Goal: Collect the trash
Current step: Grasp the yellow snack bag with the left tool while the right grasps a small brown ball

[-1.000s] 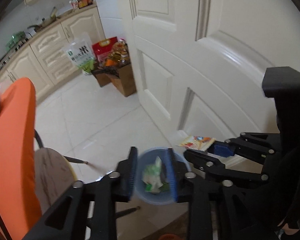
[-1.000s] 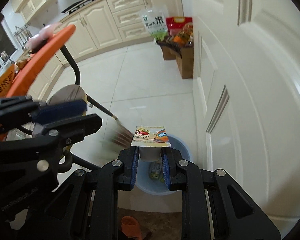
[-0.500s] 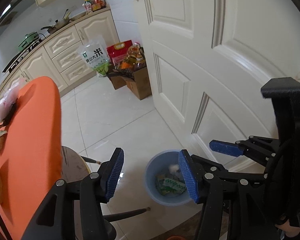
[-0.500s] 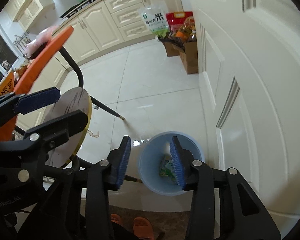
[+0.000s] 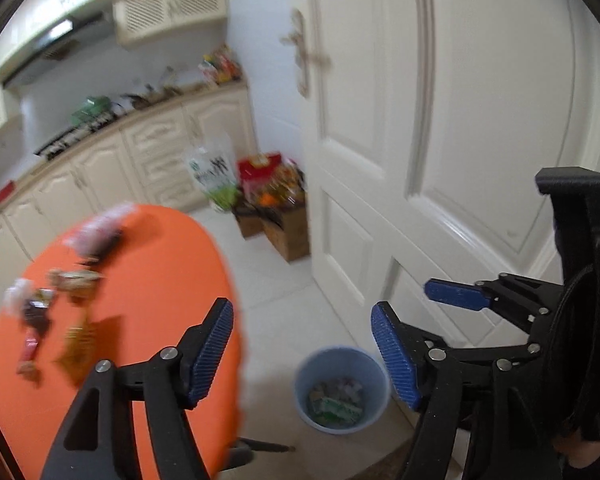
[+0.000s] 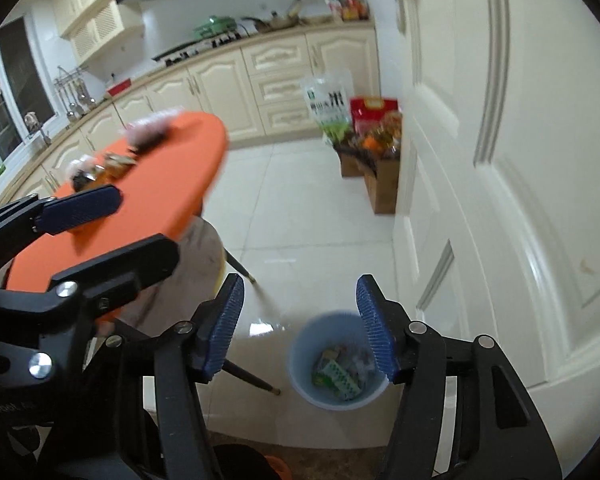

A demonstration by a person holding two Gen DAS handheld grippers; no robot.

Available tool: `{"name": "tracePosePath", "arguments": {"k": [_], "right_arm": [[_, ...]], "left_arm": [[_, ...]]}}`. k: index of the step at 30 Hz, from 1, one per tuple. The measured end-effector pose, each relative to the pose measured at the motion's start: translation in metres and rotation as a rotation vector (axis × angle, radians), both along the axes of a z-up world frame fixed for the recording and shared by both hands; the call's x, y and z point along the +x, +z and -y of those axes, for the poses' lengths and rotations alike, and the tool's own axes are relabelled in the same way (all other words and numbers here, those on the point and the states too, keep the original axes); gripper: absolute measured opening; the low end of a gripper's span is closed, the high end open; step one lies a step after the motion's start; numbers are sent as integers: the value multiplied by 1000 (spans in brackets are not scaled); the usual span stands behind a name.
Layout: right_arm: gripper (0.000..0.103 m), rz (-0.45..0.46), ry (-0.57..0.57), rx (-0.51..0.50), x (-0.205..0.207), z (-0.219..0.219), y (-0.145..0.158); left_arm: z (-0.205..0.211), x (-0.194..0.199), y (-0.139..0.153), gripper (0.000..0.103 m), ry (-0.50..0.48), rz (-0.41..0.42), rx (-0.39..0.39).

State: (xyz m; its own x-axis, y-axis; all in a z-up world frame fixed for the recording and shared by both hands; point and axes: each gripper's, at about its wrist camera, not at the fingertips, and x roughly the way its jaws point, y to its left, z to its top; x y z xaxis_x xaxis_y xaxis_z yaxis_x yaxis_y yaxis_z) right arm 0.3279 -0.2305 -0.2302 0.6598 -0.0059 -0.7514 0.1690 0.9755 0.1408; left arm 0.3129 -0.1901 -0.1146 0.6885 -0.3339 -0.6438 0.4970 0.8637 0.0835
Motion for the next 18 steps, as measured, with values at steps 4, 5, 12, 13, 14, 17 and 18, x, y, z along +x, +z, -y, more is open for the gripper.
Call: {"name": "tracePosePath", "arguments": {"k": [4, 5, 12, 13, 14, 17, 18], "right_arm": [[63, 47, 43, -31, 7, -37, 28], [63, 55, 59, -32, 11, -48, 32], [65, 72, 158, -42, 52, -114, 39], [65, 69, 169, -41, 57, -121, 37], [65, 68, 180, -40, 63, -128, 35], [64, 53, 201, -37, 84, -146, 24], [64, 48, 196, -43, 87, -148, 22]], "left_arm": [[-56, -21, 16, 78, 78, 54, -33], [-73, -24, 19, 79, 114, 74, -36], [-152, -23, 11, 83, 277, 66, -34], [-162, -20, 5, 83, 299, 54, -34], [-165, -16, 5, 83, 310, 44, -32], [-175, 7, -11, 83, 327, -17, -31], [-179, 12, -17, 83, 333, -40, -39]]}}
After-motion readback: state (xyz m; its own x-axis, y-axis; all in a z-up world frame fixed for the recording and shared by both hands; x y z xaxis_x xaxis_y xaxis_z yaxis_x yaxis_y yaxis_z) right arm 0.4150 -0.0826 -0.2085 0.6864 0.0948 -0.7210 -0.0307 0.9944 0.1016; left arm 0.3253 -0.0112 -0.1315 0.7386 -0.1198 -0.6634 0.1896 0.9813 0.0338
